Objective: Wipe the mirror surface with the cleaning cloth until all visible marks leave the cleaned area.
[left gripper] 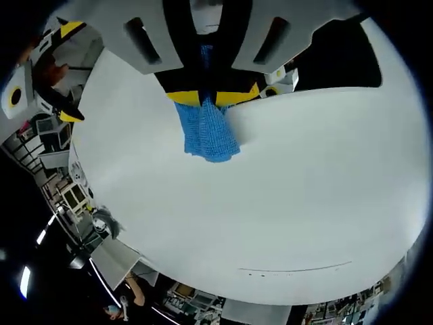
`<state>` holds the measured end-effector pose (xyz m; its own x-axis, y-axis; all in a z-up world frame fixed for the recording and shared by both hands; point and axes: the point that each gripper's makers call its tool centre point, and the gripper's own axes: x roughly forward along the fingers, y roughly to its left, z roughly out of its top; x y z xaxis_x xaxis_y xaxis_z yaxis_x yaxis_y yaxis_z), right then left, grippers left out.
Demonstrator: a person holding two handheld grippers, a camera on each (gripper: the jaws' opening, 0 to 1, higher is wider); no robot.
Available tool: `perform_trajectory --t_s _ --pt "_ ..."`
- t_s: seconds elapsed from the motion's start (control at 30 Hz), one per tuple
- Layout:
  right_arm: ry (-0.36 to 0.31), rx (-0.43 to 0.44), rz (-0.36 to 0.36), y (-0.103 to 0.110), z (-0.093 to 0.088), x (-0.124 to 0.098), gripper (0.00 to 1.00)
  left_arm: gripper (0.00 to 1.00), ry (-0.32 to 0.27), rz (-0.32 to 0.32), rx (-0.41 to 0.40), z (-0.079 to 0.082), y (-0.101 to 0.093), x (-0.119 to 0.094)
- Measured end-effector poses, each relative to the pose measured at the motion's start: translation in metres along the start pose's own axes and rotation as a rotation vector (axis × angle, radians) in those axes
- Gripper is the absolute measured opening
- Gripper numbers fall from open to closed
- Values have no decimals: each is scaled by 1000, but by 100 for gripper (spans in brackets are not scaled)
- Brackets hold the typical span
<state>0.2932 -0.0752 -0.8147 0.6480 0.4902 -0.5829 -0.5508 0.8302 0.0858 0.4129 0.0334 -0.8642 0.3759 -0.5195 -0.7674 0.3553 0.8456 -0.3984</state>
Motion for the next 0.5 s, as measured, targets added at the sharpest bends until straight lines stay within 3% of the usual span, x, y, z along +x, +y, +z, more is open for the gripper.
perform_trajectory --t_s 0.5 --pt "5 -4 6 1 -1 0 98 2 17 8 -38 -3 21 -12"
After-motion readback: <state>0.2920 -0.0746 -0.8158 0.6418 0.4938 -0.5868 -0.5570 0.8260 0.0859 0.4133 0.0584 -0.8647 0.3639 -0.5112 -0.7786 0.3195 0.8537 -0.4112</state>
